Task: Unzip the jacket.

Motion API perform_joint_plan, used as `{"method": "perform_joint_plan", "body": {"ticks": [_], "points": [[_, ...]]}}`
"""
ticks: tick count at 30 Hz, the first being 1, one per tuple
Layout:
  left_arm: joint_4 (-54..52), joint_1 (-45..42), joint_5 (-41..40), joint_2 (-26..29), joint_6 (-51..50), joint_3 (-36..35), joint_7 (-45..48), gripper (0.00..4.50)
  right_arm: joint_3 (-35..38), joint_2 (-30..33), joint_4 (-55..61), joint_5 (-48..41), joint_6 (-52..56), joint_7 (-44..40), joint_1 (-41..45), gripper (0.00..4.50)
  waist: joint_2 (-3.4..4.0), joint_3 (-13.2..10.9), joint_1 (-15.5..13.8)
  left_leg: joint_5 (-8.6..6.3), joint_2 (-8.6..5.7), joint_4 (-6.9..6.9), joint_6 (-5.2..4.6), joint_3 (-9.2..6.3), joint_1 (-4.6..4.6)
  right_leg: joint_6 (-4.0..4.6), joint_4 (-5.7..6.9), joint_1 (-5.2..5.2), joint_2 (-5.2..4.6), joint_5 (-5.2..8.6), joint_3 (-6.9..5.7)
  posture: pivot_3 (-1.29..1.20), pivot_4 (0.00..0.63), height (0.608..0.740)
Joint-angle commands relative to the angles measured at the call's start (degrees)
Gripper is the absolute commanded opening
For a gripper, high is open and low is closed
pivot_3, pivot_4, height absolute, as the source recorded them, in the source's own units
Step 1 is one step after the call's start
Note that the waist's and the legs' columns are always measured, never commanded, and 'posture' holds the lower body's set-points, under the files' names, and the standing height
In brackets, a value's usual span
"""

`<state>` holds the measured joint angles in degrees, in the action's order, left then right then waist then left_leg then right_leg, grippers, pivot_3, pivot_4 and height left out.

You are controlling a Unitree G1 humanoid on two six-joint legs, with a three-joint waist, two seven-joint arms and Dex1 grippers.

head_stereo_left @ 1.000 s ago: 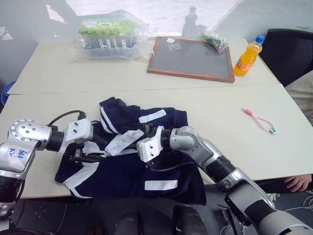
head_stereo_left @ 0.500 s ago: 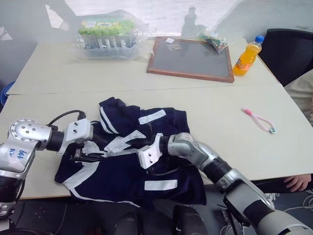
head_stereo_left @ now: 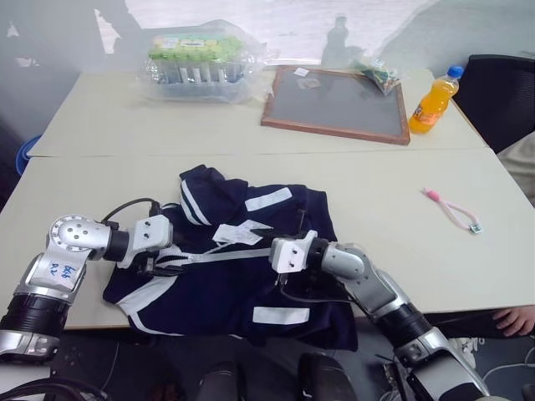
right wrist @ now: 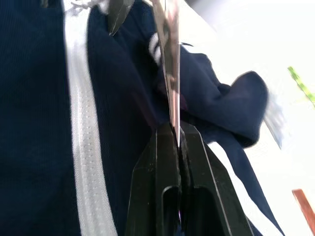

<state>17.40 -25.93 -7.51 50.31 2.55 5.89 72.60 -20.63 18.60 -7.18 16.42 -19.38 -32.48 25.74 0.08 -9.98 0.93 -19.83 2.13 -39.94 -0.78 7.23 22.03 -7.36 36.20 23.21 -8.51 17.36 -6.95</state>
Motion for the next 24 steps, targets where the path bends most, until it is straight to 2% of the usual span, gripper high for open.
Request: {"method": "perform_joint_plan", "body": {"ticks": [1,5,15,18,24], "points": [[6.8,0.2,5.3,-1.4,2.2,3.7,-1.2,3.30,4.3,-0.7,5.8,-3.8,6.1,1.4,-2.0,0.05,0.12,0.1,-0.5,0.01,0.00,0.00,-0.01,0.00,-0.06,0.00,0.00,-0.08,0.00,0.00,0.00,0.00,0.150,0.740],[10.4,-1.1,5.7,-2.2,3.9,4.5,-1.1,3.30,8.9,-1.3,10.6,-7.2,13.2,3.2,-5.1,0.05,0.22,0.2,-0.9,-0.01,-0.01,0.22,-0.04,-0.02,-0.82,0.00,-0.12,-0.81,-0.02,0.00,0.01,0.00,0.150,0.740],[15.0,-2.5,6.0,-3.0,6.6,5.2,-1.6,3.30,24.3,-4.6,19.1,-21.9,34.5,8.6,-6.0,0.05,0.91,0.7,-1.0,-0.03,-0.05,0.26,-0.07,-0.20,-0.83,0.00,-0.10,-0.79,-0.04,0.00,0.04,0.00,0.150,0.740],[15.3,-2.8,5.9,-3.1,6.7,5.3,-1.7,3.30,30.2,-2.3,18.8,-24.8,38.0,10.1,-5.1,0.05,0.94,0.7,-1.0,-0.04,-0.06,0.26,-0.10,-0.24,-0.83,0.00,-0.11,-0.79,-0.05,0.00,0.06,0.00,0.150,0.740],[15.6,-3.2,5.9,-3.1,7.0,5.4,-1.8,3.30,43.4,7.7,10.0,-28.9,39.6,11.3,-2.9,0.05,1.01,0.7,-1.0,-0.04,-0.10,0.34,-0.15,-0.29,-0.87,0.00,-0.13,-0.77,-0.09,0.00,0.11,0.00,0.150,0.740]]}}
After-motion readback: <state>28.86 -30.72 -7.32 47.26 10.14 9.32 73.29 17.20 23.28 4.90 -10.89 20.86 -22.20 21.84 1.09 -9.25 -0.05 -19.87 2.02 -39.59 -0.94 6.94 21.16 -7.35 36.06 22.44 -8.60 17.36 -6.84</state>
